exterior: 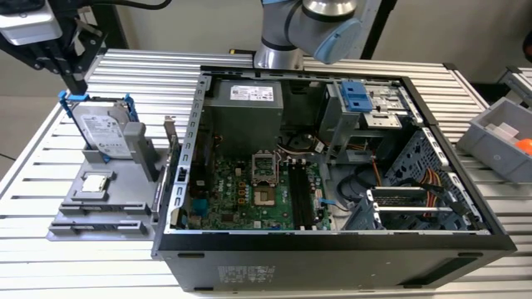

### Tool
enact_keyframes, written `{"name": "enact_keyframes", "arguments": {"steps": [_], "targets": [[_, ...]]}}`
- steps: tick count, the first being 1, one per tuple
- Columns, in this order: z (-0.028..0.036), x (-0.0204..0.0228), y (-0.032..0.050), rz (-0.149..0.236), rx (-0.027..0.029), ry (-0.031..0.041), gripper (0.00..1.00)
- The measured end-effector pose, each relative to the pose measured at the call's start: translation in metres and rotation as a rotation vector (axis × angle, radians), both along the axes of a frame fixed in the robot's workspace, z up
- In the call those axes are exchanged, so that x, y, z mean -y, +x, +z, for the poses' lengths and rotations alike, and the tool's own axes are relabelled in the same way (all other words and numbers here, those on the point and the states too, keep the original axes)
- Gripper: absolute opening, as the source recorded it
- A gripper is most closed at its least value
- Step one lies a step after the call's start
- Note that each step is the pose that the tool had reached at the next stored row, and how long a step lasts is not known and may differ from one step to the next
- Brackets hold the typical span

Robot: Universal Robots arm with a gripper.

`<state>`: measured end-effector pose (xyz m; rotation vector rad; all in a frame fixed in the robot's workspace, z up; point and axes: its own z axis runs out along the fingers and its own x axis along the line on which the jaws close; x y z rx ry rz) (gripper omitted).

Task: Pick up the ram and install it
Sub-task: 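Reach for the ram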

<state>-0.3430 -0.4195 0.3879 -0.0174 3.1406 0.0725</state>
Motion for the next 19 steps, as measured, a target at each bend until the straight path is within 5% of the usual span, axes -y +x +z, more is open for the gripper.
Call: {"name": "enact_keyframes", "arguments": {"steps": [19], "targets": [[0.0, 0.0077, 0.0, 0.0, 0.0, 0.0, 0.0]]}}
